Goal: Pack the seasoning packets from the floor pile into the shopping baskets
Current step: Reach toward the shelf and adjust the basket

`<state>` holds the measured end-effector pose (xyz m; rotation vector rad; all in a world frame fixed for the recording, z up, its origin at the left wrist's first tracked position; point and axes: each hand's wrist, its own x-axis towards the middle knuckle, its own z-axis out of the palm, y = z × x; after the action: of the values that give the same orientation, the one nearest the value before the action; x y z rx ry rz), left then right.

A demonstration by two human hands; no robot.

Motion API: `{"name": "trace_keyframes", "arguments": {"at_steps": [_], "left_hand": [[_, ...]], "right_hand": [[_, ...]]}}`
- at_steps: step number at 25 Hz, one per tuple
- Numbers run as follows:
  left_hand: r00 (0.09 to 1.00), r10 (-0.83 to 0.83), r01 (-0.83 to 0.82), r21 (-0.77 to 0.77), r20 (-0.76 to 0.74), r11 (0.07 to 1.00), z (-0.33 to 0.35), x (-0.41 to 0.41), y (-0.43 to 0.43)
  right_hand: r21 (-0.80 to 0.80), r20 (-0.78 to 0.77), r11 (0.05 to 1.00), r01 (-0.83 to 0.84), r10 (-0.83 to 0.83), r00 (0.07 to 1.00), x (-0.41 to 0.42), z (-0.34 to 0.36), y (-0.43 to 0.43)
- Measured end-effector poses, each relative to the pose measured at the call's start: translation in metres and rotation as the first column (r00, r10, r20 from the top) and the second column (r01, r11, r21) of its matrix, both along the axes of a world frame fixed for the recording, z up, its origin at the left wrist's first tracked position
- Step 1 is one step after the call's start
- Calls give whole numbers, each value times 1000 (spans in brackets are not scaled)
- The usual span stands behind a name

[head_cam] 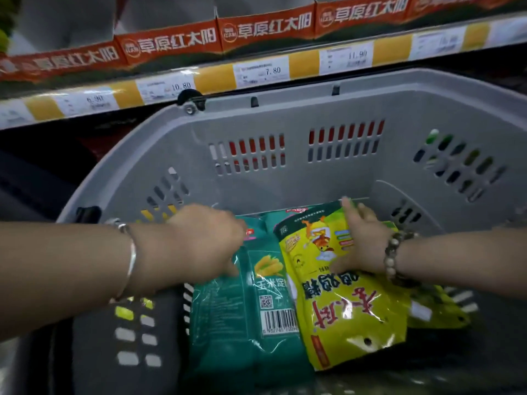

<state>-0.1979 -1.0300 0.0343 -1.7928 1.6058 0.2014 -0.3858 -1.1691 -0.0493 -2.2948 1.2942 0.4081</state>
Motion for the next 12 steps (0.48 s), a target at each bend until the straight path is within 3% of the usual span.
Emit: {"name": "trace_keyframes", "arguments": {"at_steps": [2,5,9,12], "left_hand": [[975,148,-129,115,-168,985,-15,-13,-2],[952,254,-203,269,-172,942,-46,-34,2],[959,251,-206,285,-130,936,-70,-48,13],[967,252,-239,185,-47,953,-84,-55,21]], "right_hand": [[-22,-120,985,-172,168,978,-3,0,3],[-22,-204,931,-366,354,913,-7,-5,13],[63,-250,878,-475,475,844,-7,-19,44],[37,-335,867,-498,480,811,0,-19,55]]}}
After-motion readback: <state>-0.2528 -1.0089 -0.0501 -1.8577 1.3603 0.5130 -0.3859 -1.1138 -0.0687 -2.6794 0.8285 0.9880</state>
